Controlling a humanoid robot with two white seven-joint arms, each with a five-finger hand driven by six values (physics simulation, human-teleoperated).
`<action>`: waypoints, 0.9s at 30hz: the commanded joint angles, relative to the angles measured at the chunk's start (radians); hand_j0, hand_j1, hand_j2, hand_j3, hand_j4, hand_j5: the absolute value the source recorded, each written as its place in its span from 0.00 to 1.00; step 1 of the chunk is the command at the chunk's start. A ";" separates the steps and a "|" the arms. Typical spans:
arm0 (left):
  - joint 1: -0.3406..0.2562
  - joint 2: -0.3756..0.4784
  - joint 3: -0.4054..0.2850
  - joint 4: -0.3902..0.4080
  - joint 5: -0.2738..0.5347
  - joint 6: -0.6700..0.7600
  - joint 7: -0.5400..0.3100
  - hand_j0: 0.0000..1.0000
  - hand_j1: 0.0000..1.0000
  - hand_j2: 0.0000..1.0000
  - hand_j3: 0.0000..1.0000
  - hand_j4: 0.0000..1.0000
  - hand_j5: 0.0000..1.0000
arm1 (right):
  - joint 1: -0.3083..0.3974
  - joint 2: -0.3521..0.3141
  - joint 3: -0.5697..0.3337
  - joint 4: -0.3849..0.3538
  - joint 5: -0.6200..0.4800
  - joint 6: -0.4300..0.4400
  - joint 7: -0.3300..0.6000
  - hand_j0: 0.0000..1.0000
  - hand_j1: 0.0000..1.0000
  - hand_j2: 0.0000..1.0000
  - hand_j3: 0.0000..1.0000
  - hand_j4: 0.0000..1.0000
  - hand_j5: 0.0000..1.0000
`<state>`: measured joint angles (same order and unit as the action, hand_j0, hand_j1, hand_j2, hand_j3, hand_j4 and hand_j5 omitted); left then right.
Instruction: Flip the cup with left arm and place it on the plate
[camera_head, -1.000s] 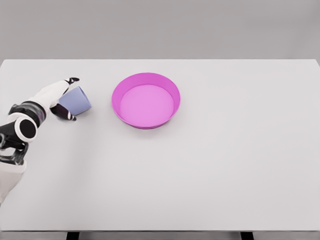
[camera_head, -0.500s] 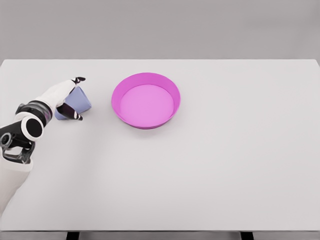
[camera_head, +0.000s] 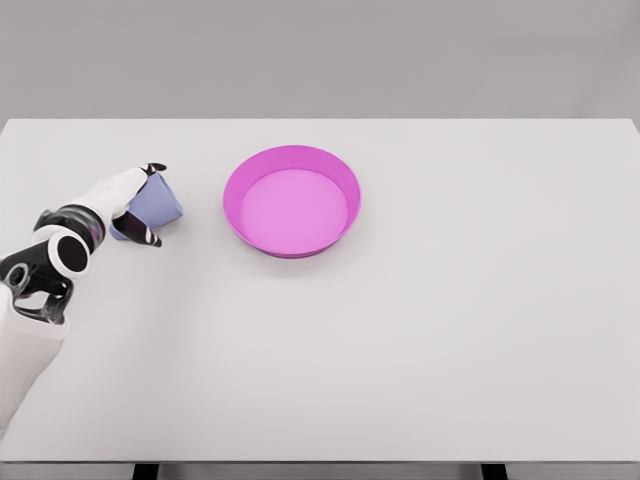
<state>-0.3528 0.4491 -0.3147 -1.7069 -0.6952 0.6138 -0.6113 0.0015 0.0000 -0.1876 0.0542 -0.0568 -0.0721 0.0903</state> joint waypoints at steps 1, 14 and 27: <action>0.000 -0.003 -0.001 0.001 -0.003 -0.003 0.000 1.00 1.00 1.00 1.00 1.00 1.00 | 0.000 0.000 -0.001 0.000 0.000 0.000 0.000 1.00 1.00 1.00 1.00 1.00 1.00; -0.044 -0.018 -0.001 0.087 -0.003 -0.003 0.000 1.00 1.00 1.00 1.00 1.00 1.00 | 0.000 0.000 -0.001 0.000 0.000 0.000 0.000 1.00 1.00 1.00 1.00 1.00 1.00; -0.049 -0.015 -0.014 0.087 -0.004 -0.003 0.000 0.92 0.92 0.92 0.92 0.92 0.92 | 0.000 0.000 -0.001 0.000 0.000 0.000 0.000 1.00 1.00 1.00 1.00 1.00 1.00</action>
<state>-0.4004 0.4329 -0.3277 -1.6197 -0.6965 0.6138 -0.6113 0.0015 0.0000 -0.1879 0.0539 -0.0567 -0.0723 0.0903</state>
